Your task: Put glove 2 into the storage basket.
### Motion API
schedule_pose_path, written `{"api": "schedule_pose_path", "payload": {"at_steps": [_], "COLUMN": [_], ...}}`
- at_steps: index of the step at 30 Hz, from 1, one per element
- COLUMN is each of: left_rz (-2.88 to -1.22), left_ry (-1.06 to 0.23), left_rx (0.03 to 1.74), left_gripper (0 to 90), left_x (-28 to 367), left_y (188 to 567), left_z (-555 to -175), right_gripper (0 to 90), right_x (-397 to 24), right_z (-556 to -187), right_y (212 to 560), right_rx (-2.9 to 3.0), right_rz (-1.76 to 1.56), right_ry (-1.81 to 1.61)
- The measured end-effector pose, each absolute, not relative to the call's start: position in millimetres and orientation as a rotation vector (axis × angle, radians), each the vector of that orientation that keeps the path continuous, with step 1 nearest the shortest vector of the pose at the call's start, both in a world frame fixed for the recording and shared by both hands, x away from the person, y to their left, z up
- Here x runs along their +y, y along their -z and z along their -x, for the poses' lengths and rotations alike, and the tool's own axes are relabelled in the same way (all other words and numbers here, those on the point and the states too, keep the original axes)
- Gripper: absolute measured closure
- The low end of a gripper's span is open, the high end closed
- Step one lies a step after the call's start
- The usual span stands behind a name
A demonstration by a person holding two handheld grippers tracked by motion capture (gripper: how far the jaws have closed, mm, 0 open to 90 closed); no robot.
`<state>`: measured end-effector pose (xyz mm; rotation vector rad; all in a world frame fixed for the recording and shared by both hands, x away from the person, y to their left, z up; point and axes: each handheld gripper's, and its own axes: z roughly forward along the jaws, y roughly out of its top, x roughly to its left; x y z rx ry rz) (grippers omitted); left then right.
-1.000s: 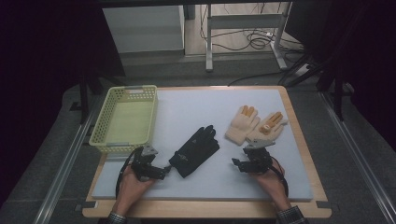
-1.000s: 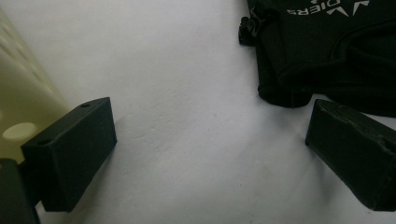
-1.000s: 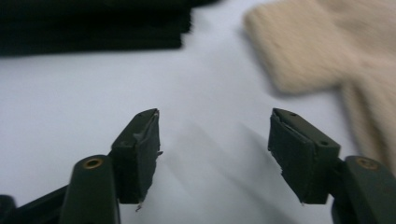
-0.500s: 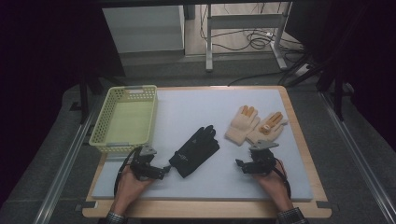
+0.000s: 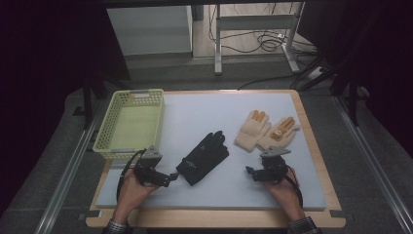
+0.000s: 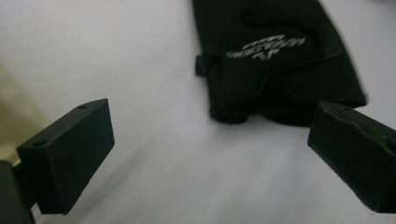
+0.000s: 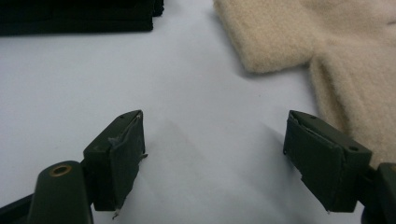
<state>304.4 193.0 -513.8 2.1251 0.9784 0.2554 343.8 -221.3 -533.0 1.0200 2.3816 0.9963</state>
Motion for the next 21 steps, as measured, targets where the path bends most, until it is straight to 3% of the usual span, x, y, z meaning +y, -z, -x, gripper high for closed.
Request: {"api": "schedule_pose_path", "payload": {"at_steps": [12, 21], "left_rz": [-2.222, -2.273], "left_ry": [-0.228, -0.17], "left_rx": [0.893, 0.886], "left_gripper": [0.0, 0.0], "left_x": [137.3, 99.9], "left_y": [497.1, 508.5], "left_z": [-335.4, -357.8], "right_gripper": [20.1, 20.1], "right_x": [-221.4, -221.5], "right_z": [-343.8, -343.7], "right_y": [533.1, 533.1], "right_rx": [2.38, 2.379], "right_rz": [-1.019, -1.018], "right_ry": [-0.995, -0.994]}}
